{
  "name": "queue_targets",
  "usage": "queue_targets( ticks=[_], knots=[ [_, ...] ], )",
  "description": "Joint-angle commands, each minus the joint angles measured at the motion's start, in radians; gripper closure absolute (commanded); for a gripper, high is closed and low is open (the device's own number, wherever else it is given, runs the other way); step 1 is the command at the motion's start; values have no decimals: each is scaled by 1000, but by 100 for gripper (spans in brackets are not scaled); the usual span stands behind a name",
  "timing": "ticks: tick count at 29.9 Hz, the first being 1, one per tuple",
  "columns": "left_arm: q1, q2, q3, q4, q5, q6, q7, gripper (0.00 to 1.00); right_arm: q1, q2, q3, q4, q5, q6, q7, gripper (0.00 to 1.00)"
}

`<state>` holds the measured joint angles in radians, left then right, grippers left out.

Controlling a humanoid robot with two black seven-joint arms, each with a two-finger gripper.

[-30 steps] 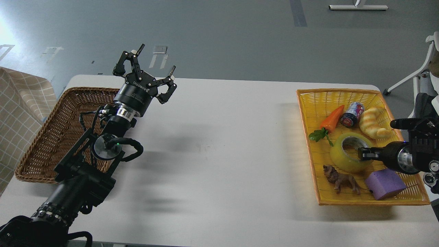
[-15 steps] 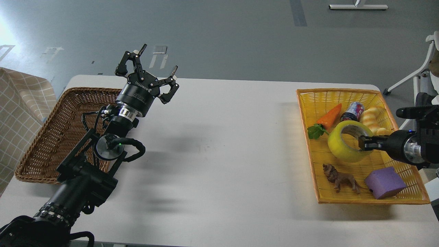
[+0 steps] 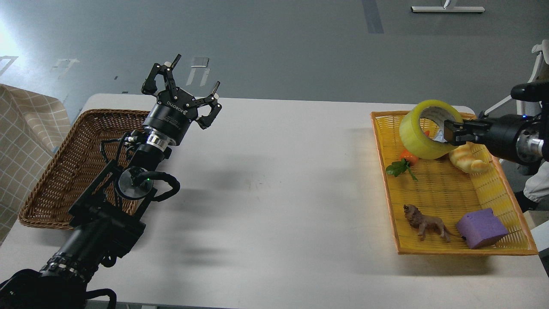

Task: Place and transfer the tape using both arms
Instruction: 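Lift the tape roll with the right gripper toward the table center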

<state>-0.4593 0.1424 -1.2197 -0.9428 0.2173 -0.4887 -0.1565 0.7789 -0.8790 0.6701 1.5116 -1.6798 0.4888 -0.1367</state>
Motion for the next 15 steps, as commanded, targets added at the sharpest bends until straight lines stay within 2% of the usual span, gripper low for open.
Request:
queue_targets(
  ticks=[1,5,15],
  knots=[
    [-2,-1,0,-1,-1,0,0,2,52,115,-6,-36,-12,0,-1,100],
    [-4,-1,2,1,-1,0,0,2,92,235,-24,-125,-35,0,-1,100],
    [-4,-15,5,-1,-1,0,0,2,304,610,-274,-467,-31,0,-1,100]
  ],
)
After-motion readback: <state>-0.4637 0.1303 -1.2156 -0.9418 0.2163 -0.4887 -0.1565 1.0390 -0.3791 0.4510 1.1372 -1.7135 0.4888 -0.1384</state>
